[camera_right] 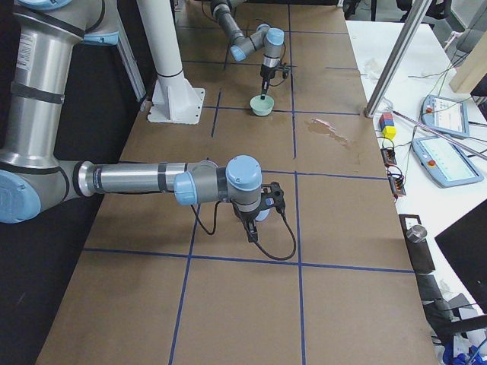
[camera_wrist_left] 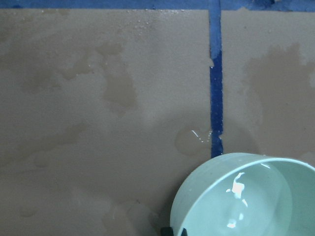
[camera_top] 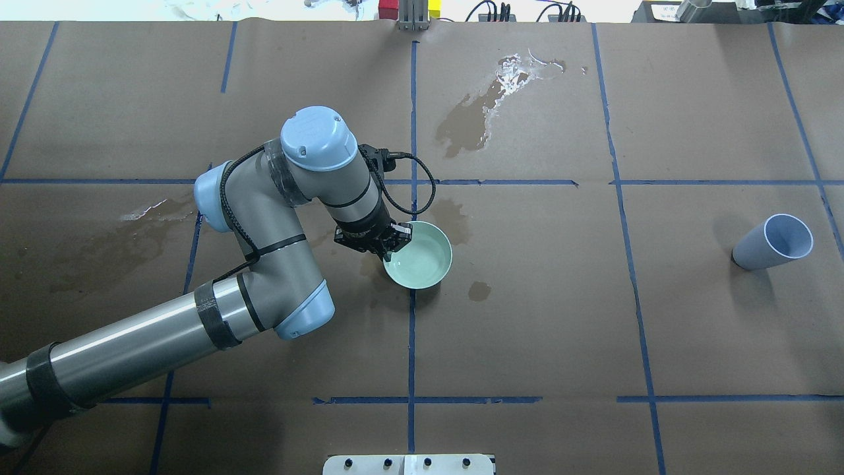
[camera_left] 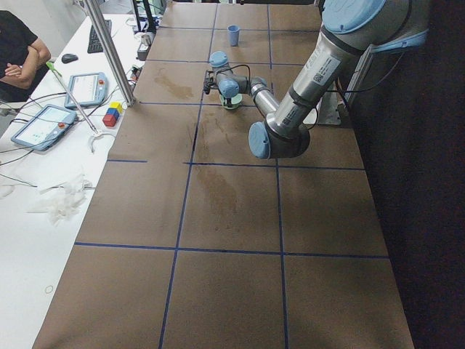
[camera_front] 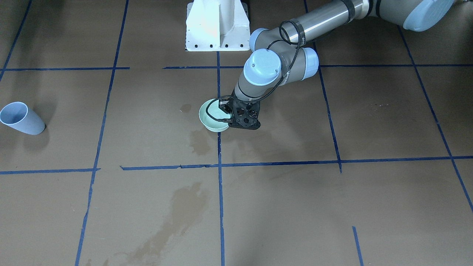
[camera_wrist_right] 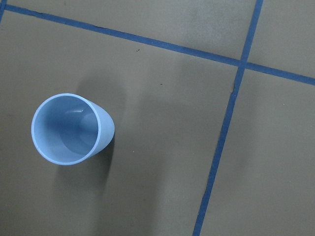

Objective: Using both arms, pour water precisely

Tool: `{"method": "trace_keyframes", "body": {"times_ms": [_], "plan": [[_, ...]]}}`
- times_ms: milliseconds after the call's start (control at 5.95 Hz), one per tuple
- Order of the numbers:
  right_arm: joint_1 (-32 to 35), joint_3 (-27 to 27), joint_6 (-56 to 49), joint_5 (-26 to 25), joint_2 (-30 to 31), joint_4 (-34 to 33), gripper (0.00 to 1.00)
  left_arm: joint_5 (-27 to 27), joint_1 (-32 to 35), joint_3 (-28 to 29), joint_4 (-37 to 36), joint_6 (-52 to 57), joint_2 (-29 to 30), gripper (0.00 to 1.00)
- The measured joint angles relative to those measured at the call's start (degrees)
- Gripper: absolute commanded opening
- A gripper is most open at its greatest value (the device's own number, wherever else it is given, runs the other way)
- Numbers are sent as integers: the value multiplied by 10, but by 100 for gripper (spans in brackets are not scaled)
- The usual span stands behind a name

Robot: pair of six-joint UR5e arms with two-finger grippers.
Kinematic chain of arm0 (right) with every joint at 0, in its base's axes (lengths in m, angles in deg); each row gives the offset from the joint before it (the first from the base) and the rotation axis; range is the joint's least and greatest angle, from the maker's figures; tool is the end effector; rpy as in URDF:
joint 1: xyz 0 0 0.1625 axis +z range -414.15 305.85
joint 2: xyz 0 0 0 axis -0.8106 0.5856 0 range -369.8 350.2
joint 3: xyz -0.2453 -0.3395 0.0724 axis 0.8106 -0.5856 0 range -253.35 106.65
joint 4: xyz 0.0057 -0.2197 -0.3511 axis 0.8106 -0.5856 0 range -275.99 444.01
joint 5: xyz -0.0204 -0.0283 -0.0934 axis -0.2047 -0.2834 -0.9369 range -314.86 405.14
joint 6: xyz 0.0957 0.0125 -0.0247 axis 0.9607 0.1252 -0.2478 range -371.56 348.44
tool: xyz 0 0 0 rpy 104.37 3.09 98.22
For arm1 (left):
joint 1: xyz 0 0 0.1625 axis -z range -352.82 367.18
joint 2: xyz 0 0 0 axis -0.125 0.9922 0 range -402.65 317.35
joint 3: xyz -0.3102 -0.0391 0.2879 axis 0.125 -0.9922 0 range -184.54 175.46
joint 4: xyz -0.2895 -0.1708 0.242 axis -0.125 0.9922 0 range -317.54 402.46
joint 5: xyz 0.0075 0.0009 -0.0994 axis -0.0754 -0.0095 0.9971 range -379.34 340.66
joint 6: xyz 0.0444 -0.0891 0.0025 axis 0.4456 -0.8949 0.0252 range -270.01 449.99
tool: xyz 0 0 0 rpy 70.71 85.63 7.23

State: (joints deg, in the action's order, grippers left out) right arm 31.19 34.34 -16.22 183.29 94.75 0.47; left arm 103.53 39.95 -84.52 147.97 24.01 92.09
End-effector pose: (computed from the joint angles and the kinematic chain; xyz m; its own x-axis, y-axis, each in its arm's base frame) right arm 0.0269 -0.3977 0.6015 0.6462 -0.2572 0.7185 0.1329 0.9650 0.2259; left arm 0.5873 -0.4723 0.2180 0.5337 0.0631 -0.8433 -0.1241 0.9923 -0.0043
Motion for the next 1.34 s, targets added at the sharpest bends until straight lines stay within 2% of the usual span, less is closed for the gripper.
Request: {"method": "trace_keyframes", "body": {"times_ms": [168, 336, 840, 1008, 1176, 1344], "plan": [[0, 0, -1, 2, 1, 0, 100, -7, -4, 0, 5, 0, -1, 85], [0, -1, -2, 3, 1, 0, 100, -16, -7, 0, 14, 0, -2, 92], [-2, 0, 21, 0, 0, 17, 98, -23, 3, -53, 31, -21, -9, 93], [-14, 0, 84, 0, 9, 71, 99, -23, 5, -79, 32, -44, -17, 95], [-40, 0, 185, -10, 31, 172, 99, -24, 6, -96, 32, -55, -26, 96], [-85, -2, 311, -39, 59, 311, 100, -24, 6, -105, 32, -59, -32, 96]]}}
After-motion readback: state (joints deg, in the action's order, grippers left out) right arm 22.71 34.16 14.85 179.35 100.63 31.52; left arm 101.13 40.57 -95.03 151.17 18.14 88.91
